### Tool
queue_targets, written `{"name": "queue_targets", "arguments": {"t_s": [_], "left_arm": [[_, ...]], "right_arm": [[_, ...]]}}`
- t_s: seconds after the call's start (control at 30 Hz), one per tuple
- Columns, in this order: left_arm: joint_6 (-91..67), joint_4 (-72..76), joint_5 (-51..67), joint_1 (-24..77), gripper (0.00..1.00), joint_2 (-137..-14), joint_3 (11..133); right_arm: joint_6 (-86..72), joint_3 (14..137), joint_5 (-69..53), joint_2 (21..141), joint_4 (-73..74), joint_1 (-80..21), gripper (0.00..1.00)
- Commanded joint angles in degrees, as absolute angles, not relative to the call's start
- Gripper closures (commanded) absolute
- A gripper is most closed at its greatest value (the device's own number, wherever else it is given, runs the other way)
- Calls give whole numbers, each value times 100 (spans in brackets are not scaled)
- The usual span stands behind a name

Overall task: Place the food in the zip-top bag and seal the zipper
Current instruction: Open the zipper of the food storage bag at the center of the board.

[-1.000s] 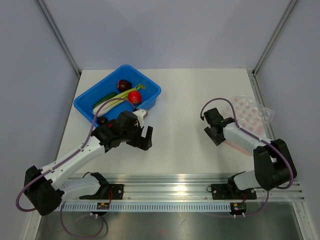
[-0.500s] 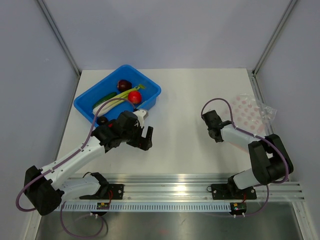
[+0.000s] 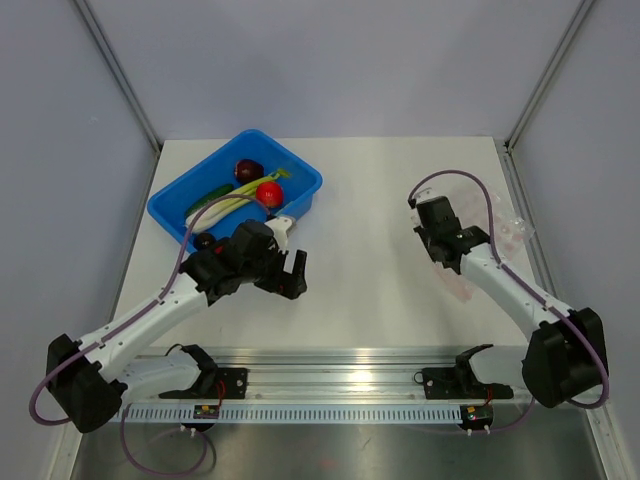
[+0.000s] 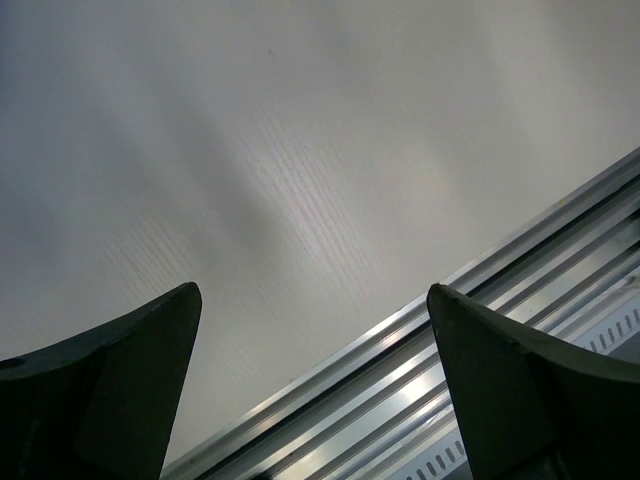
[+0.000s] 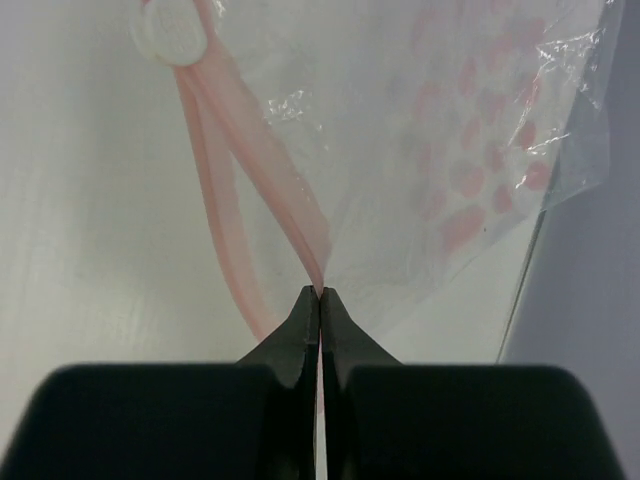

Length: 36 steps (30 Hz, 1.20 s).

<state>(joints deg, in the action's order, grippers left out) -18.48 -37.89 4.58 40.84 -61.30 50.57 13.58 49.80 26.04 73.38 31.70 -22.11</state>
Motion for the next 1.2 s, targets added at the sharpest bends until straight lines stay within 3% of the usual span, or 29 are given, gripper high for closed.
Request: {"name": "queue_targets", "arguments": {"t_s": [0.0, 0.27, 0.53, 0.87, 0.97, 1.07, 1.1, 1.17], "left_arm": [[-1986, -3261, 896, 4122, 1, -6038, 5502], [-2777, -1972, 1748, 4219, 1, -6661, 5854], [-2926, -1319, 1854, 4219, 2, -7558, 6161], [-3638, -413, 1652, 4219, 11, -8621, 6468], [-3726, -378, 1661, 4228, 24, -8832, 6504], [-3762, -351, 1644, 4228, 49, -8842, 6425], [-3762, -352, 1644, 4228, 64, -8824, 6381], [-3771, -378, 1670, 4228, 79, -8737, 6355]], "right_arm": [[538, 5852, 1680, 7022, 3936, -2268, 100], [-1448, 7470, -955, 7576, 4413, -2320, 100], [-2601, 7998, -1547, 8244, 4474, -2618, 100], [-2935, 7726, -1547, 8007, 4149, -2962, 100], [-3023, 7647, -1564, 7849, 4122, -2979, 100], [-3102, 7559, -1424, 7691, 4113, -2979, 100], [-3129, 7541, -1363, 7664, 4131, -2971, 100], [-3129, 7550, -1126, 7646, 4262, -2971, 100]]}}
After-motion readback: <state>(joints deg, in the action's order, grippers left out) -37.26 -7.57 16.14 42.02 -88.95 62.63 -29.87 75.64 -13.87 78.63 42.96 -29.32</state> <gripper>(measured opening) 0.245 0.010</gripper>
